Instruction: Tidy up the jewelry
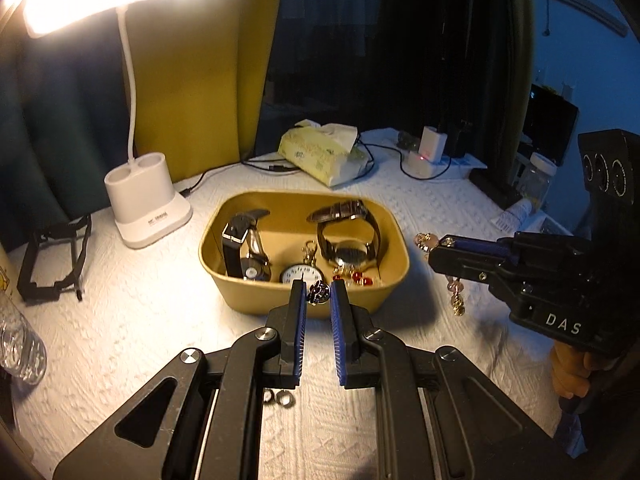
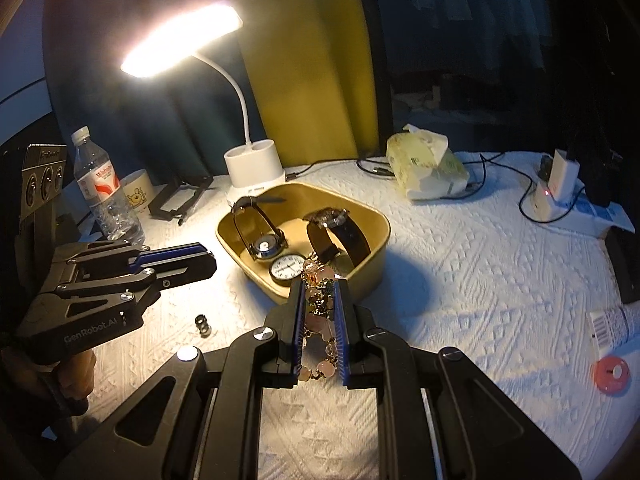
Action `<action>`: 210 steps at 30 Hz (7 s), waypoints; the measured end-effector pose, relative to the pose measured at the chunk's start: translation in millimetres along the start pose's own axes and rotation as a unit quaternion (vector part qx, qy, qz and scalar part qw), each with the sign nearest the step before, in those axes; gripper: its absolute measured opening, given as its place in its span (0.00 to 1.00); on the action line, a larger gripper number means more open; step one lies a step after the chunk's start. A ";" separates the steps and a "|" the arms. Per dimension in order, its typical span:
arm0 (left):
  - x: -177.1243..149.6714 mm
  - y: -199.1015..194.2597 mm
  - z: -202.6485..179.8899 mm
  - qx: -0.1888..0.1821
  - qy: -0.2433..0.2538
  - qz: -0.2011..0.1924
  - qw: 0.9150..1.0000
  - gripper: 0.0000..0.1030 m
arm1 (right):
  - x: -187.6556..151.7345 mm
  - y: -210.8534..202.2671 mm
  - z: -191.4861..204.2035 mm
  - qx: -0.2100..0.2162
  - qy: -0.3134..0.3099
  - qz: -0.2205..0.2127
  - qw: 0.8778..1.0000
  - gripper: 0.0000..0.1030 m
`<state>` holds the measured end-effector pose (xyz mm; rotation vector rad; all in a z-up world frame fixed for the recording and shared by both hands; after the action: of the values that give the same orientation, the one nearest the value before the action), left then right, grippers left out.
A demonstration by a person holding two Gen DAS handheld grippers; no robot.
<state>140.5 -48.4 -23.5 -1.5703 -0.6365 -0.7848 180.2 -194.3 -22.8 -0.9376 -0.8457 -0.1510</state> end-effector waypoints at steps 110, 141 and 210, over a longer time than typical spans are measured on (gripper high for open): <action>-56.6 -65.9 76.0 0.026 -0.129 -0.022 0.991 0.38 | -21.4 21.6 63.1 -0.024 -0.043 0.060 0.997 0.44; -88.7 -47.3 138.1 0.014 -0.210 0.023 0.977 0.38 | -39.3 94.3 111.8 -0.008 -0.092 0.136 0.986 0.12; -37.1 8.9 27.1 0.017 -0.030 0.062 0.997 0.14 | -7.4 16.0 9.4 -0.008 0.001 0.021 1.000 0.12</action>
<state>127.8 -21.8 -59.8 -1.5912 -0.5873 -0.6332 177.1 -179.2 -35.5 -0.9688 -0.8231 -0.1213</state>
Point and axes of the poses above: each gripper's, at about its wrist camera, not at the fingertips, and y roughly the way its jaws point, z to its left, x to its top, the point moved 2 cm from there along y, roughly the way its jaws point, and after that the axes turned 3 degrees about x, right-handed, at the moved point
